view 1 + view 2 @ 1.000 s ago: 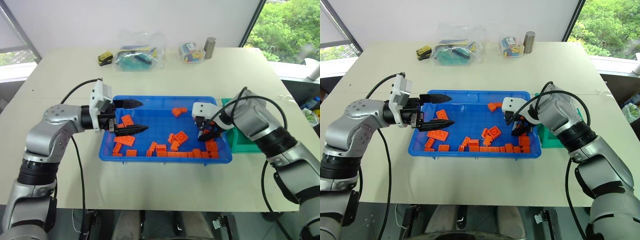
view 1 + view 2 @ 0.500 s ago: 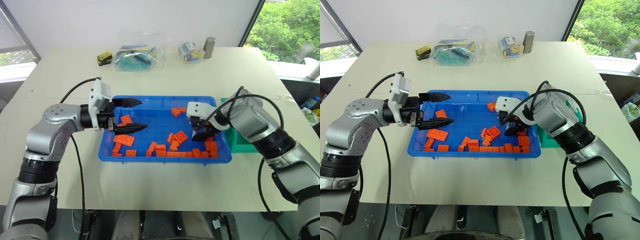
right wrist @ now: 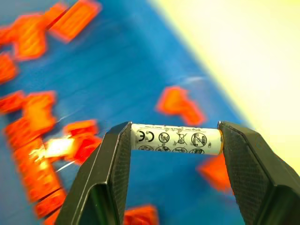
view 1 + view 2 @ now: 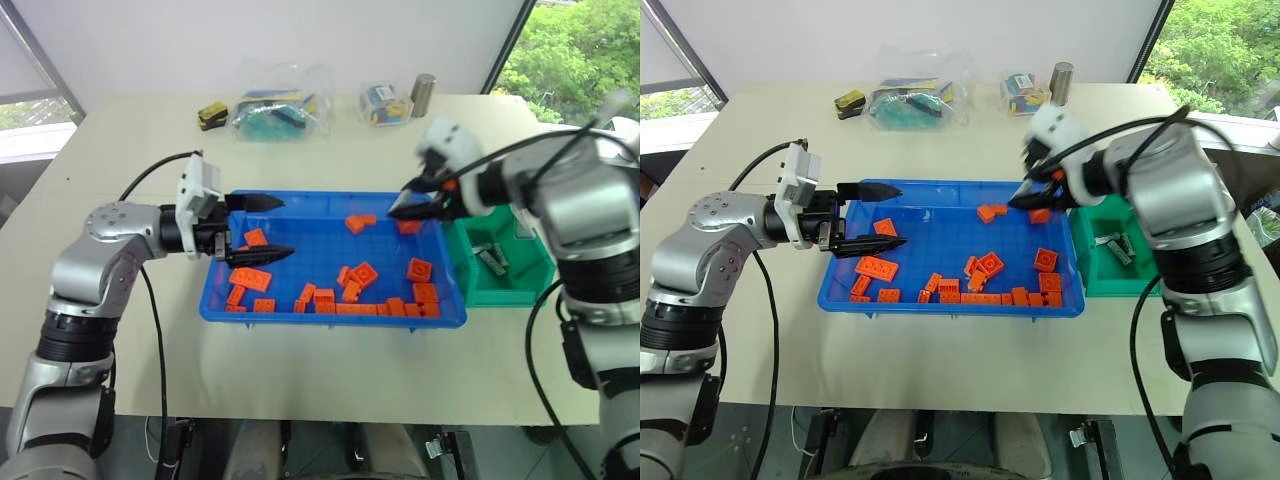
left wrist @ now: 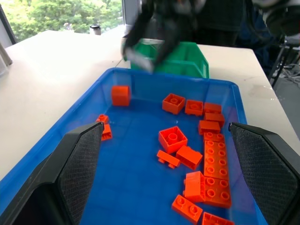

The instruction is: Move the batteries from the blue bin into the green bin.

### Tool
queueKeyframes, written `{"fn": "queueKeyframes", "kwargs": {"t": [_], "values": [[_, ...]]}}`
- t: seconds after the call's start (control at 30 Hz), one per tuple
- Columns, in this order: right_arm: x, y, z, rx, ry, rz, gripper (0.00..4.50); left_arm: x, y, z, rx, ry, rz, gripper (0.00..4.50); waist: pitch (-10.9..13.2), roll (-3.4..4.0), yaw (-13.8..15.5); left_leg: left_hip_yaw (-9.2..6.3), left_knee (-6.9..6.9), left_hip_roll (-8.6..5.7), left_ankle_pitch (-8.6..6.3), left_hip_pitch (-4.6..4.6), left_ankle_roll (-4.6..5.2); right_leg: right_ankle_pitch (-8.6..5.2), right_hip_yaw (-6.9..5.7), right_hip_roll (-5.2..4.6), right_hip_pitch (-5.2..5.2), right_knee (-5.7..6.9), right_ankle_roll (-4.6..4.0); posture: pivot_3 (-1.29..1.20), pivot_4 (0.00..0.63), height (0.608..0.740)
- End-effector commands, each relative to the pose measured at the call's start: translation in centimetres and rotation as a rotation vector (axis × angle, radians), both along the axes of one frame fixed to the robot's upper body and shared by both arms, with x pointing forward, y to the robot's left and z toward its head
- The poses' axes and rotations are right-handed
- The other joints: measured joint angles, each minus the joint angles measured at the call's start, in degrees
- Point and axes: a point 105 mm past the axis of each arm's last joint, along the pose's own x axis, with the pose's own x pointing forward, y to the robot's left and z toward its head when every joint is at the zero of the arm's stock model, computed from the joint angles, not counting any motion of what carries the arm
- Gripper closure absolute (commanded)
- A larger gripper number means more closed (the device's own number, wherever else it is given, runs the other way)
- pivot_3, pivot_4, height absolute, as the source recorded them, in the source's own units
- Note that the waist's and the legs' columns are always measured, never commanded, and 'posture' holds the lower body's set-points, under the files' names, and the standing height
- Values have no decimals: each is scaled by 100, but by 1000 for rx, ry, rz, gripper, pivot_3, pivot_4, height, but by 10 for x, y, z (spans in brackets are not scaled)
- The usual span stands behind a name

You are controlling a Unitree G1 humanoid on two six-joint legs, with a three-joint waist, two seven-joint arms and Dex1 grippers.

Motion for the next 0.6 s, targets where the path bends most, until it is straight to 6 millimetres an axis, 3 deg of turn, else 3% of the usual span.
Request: {"fn": "queueKeyframes", "kwargs": {"t": [0.03, 0.13, 0.3, 0.37, 0.47, 0.6], "values": [[-10, -41, 12, 130, -7, -160, 2247, 0, 11, 11, -1, -20, 24, 0, 0, 0, 8, 0, -1, 1, 0, 0, 0, 0, 0, 1, 0, 0, 0, 0, 150, 740], [-17, -70, -2, 123, 3, -274, 2247, 5, 21, 15, -8, -10, 63, 0, 0, 0, 15, -1, -2, -1, 0, -3, 0, 0, 0, 0, 0, -2, 0, 0, 150, 740], [-22, -93, -19, 157, 29, -387, 2247, 11, 29, 20, -2, -16, 87, 0, 0, 0, -45, 15, -2, 3, 0, -1, 0, 0, 9, 6, -9, 6, 0, 0, 150, 740], [-22, -94, -26, 164, 35, -398, 1203, 14, 30, 22, -3, -20, 89, 0, 0, 0, -43, 18, -4, 5, 0, 0, 0, 0, 13, 8, -12, 7, 0, 0, 150, 740], [-20, -95, -36, 105, 3, -397, 12, 15, 30, 25, -4, -24, 88, 0, 0, 0, -25, 21, -6, 4, 0, -2, 0, 0, 13, 7, -13, 6, 1, 0, 150, 740], [-16, -100, -29, 71, -119, -360, 12, 15, 30, 26, 3, -31, 84, 0, 0, 0, -21, 30, -5, 4, 0, -2, 0, 0, 18, 6, -16, 6, 2, 0, 150, 740]]}}
